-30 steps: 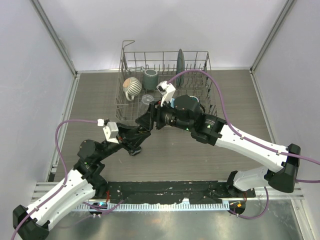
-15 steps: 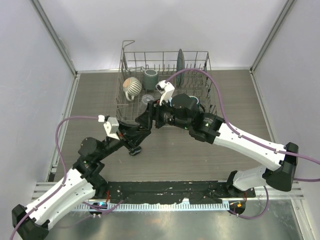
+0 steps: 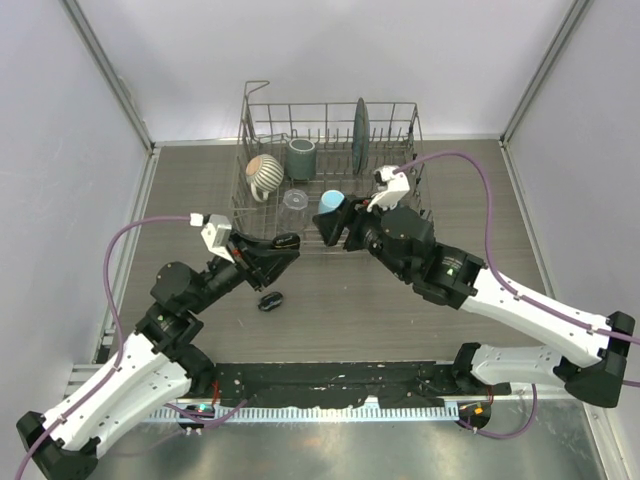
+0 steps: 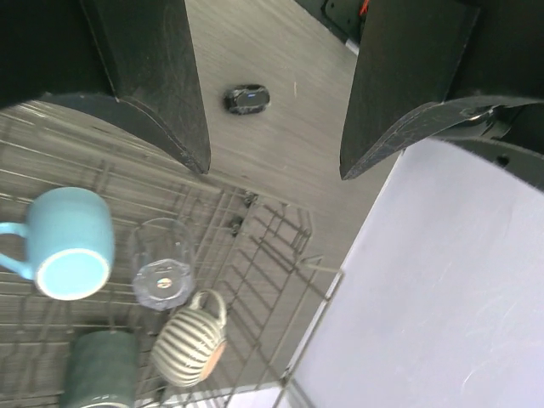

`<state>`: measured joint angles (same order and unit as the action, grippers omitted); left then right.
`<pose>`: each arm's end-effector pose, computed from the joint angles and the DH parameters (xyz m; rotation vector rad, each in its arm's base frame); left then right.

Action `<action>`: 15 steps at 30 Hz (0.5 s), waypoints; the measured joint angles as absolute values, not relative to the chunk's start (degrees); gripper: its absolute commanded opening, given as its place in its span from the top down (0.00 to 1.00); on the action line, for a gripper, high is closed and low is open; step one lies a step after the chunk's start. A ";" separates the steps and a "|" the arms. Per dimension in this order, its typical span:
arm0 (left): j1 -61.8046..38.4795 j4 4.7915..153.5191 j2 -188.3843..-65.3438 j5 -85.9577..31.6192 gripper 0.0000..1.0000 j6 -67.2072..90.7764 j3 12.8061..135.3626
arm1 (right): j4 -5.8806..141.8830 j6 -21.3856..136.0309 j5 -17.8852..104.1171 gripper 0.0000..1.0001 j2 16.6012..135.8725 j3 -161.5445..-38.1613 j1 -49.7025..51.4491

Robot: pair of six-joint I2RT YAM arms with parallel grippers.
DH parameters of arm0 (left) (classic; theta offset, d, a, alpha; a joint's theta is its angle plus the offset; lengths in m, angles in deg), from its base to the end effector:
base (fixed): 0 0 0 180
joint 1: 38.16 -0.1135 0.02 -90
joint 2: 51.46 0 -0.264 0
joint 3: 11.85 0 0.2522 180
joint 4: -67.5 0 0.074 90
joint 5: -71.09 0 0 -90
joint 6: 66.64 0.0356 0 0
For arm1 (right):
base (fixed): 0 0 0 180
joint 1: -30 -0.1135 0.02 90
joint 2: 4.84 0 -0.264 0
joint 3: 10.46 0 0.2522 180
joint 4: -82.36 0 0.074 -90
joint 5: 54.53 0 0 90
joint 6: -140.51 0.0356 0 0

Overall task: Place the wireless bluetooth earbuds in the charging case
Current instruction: Close the charging case, then place the charging case at the center of the board.

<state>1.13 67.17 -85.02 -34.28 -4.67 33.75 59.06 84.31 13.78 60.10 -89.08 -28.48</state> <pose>0.1120 -0.1039 0.3353 0.3822 1.4116 -1.1557 0.1465 0.2137 0.3944 -0.0991 1.8018 0.8486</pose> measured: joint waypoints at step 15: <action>1.10 68.31 -84.49 -34.50 1.00 -15.29 29.29 | 57.72 89.25 -1.52 0.32 50.88 -81.36 -26.34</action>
<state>1.10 68.31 -84.49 -34.50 -15.29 29.29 57.72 89.25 -1.52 50.88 -81.36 -26.34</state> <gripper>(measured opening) 0.319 0.678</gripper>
